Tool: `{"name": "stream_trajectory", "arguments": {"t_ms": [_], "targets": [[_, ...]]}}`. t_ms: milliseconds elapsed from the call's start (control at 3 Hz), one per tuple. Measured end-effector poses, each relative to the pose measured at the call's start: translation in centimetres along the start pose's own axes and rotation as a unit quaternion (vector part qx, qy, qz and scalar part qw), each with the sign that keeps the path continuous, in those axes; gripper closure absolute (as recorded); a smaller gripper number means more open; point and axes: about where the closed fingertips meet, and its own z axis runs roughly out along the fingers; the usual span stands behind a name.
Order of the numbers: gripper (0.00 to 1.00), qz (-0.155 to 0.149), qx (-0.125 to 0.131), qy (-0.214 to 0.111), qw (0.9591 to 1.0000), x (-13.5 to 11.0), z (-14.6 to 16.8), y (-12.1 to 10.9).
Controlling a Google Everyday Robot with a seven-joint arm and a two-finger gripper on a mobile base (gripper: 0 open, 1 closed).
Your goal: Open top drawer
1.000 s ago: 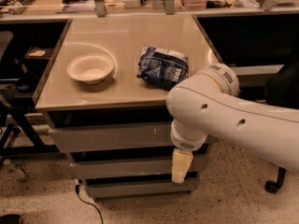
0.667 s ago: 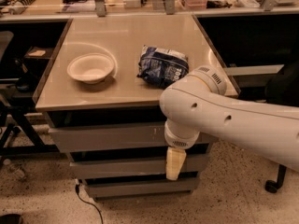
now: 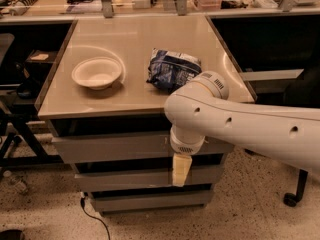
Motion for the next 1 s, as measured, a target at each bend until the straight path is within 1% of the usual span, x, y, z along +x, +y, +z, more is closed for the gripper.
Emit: {"name": "stream_trajectory", "arguments": {"t_ms": [333, 667, 1000], "targets": [[0.00, -0.006, 0.000, -0.001, 1.0000, -0.7, 1.2, -0.9], [0.00, -0.009, -0.005, -0.001, 0.9999, -1.1, 2.4, -1.2], [0.00, -0.007, -0.015, 0.000, 0.9999, -1.0, 4.0, -1.0]]}}
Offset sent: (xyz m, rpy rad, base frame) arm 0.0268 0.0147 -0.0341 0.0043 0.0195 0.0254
